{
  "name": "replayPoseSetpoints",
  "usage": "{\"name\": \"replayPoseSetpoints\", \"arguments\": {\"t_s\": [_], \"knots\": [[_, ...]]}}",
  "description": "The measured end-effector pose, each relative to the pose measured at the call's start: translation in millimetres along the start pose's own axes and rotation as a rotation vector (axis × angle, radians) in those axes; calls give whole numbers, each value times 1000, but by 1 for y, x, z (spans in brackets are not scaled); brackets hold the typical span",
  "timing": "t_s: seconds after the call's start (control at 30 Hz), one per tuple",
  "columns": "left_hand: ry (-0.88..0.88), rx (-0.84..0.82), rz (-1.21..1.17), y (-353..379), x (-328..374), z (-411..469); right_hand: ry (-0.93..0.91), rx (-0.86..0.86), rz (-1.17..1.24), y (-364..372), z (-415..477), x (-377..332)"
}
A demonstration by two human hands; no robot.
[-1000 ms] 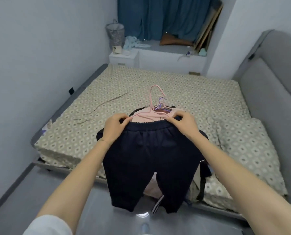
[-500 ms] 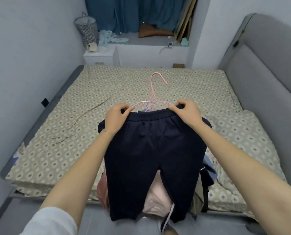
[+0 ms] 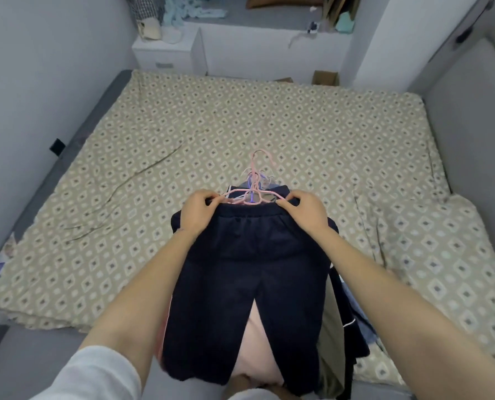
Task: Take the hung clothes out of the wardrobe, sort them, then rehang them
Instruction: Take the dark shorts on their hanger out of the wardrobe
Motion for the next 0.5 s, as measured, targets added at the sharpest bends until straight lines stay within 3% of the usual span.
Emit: {"name": "replayPoseSetpoints", "arguments": {"t_s": [0.17,0.5], "knots": [[-50,-93,17,35,-34,29,64,-65,-45,33,41,26],[-29,-91,141,89,-106,67,127,-88,-175,94,94,50]]}}
Point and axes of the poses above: each hand's wrist, its own z-axis towards the middle knuckle, its own y-axis out of the palm, x = y × z, the point moved 1 cm from there along z, towards the middle knuckle, and after that the axes turned 11 degrees about y, right-handed, at the moved point
